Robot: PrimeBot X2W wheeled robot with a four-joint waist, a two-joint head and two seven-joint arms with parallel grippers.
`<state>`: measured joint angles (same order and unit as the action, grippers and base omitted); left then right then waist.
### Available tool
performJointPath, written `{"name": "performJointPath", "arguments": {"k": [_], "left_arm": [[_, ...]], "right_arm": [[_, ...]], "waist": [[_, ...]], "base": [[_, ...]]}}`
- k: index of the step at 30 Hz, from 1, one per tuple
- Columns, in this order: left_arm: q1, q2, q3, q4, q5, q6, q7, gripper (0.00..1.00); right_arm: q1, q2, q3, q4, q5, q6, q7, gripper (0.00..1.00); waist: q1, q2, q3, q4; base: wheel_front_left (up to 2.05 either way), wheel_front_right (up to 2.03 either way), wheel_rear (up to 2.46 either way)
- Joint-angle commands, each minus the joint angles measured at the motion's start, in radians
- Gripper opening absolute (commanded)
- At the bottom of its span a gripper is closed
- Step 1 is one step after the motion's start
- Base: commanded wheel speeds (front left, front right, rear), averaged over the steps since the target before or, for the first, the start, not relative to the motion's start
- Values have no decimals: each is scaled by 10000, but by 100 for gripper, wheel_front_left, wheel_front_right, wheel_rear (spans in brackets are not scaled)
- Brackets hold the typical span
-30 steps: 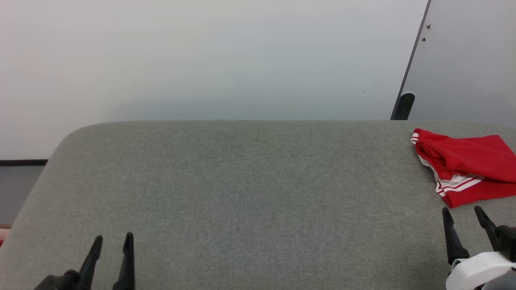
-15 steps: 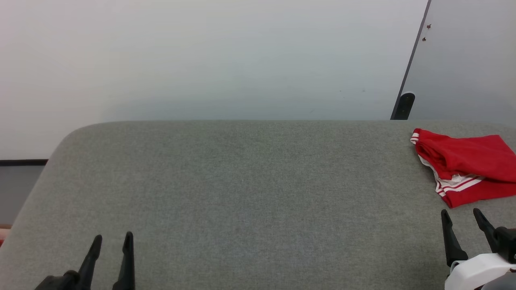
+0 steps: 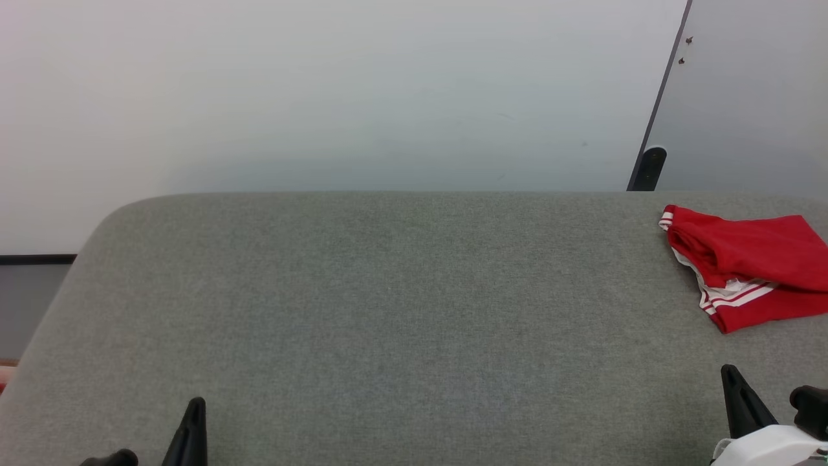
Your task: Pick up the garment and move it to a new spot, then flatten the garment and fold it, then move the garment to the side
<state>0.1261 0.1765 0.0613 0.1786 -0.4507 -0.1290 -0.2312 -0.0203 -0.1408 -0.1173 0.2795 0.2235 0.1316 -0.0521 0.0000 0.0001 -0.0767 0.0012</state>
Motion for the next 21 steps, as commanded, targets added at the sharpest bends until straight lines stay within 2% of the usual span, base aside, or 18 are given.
{"name": "performJointPath", "arguments": {"k": [1, 21], "left_arm": [[-300, 34, 73, -117, -400, -2, 82, 0], [-854, -300, 191, 68, -3346, -7, 959, 0]], "right_arm": [[-286, -19, -51, -161, 490, -1, 52, 0], [-415, 219, 48, -303, 4029, -4, 405, 0]], "waist": [[0, -1, 9, 0], [0, -1, 144, -2]], "base": [[0, 0, 0], [0, 0, 0]]}}
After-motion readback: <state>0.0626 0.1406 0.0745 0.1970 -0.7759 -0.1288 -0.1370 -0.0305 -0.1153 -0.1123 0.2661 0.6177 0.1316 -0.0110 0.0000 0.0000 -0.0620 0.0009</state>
